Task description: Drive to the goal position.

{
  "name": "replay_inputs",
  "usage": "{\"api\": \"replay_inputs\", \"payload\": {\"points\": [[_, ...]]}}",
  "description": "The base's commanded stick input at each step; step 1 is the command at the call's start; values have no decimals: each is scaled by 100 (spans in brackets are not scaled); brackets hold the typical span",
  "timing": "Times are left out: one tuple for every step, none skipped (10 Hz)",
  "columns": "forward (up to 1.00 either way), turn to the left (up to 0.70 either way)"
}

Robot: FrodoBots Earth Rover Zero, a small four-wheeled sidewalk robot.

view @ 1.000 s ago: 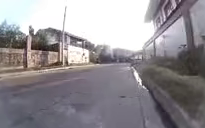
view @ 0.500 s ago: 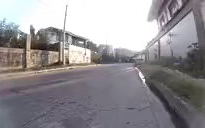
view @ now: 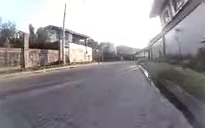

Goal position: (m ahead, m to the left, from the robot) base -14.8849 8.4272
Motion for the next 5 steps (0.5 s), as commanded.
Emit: {"api": "replay_inputs", "payload": {"points": [[100, 0], [100, 0], [100, 0], [100, 0], [100, 0]]}}
